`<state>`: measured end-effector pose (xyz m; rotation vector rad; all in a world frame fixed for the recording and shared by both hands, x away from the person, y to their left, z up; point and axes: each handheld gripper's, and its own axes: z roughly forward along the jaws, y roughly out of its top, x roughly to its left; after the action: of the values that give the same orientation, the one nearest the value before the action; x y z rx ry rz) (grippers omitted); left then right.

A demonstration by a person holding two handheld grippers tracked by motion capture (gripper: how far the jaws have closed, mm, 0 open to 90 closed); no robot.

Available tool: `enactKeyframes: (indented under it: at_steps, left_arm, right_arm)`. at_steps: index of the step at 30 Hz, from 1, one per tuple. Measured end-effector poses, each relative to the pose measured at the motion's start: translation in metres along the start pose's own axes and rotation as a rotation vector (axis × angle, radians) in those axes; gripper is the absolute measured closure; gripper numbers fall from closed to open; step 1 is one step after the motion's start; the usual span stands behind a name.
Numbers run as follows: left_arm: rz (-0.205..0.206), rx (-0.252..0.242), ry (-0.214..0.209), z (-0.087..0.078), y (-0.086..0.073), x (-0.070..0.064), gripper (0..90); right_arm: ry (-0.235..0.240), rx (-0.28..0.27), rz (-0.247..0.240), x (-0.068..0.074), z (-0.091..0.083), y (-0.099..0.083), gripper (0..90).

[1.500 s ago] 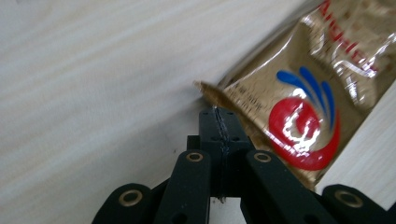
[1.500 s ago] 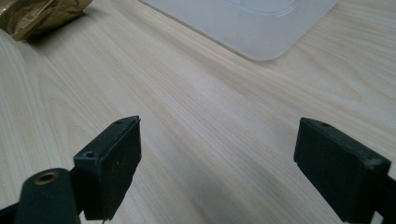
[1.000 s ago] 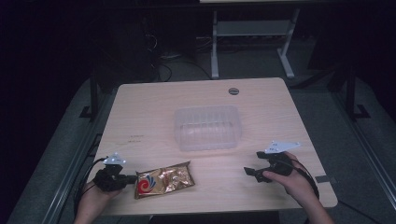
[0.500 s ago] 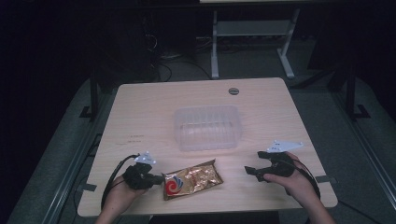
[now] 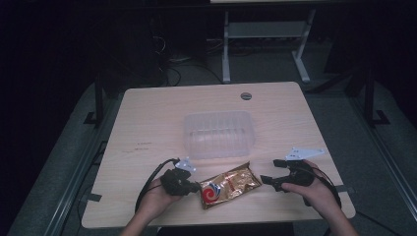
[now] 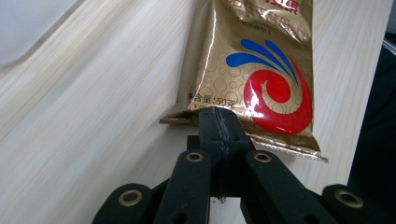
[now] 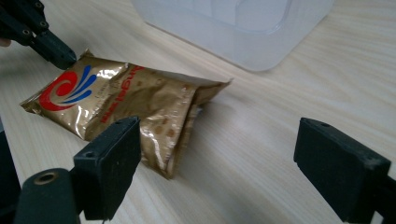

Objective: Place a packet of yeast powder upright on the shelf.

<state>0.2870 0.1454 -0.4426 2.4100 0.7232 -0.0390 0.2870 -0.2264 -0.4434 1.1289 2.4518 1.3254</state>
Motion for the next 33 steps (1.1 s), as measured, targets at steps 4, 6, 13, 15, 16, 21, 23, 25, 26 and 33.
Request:
enactKeyframes:
  at_steps: [4,6,13,15,16,21,23,25,26,33]
  left_arm:
    - [0.044,-0.005,0.006,0.000,0.010,-0.004,89.5]
    - [0.063,-0.020,0.008,-0.003,0.015,-0.006,89.5]
    - [0.125,-0.061,-0.018,0.013,0.048,-0.019,89.5]
    - [0.137,-0.060,-0.026,0.023,0.056,-0.021,89.5]
    - [0.154,-0.048,-0.026,0.028,0.061,-0.022,89.6]
    - [0.170,-0.014,-0.012,0.048,0.070,-0.025,89.5]
    - [0.175,-0.002,-0.003,0.052,0.069,-0.025,89.6]
    - [0.181,0.010,-0.004,0.053,0.069,-0.024,89.6]
    - [0.179,0.015,-0.009,0.054,0.069,-0.024,89.6]
    - [0.167,0.037,-0.026,0.060,0.070,-0.022,89.8]
  right_arm:
    - [0.010,0.015,0.003,-0.001,0.003,-0.001,14.5]
    - [0.019,0.015,0.013,-0.001,0.004,0.000,14.5]
    - [0.033,0.036,0.005,0.001,0.011,0.001,14.5]
    - [0.034,0.039,0.004,0.001,0.011,0.000,14.5]
    - [0.034,0.040,0.000,0.001,0.012,0.000,14.5]
    - [0.037,0.042,0.002,0.000,0.011,-0.001,14.5]
    - [0.039,0.042,0.004,0.001,0.012,-0.001,14.5]
    - [0.042,0.043,0.000,0.001,0.012,0.000,14.6]
    - [0.046,0.042,0.000,0.001,0.013,0.000,14.6]
    - [0.073,0.058,-0.009,0.006,0.019,0.006,14.5]
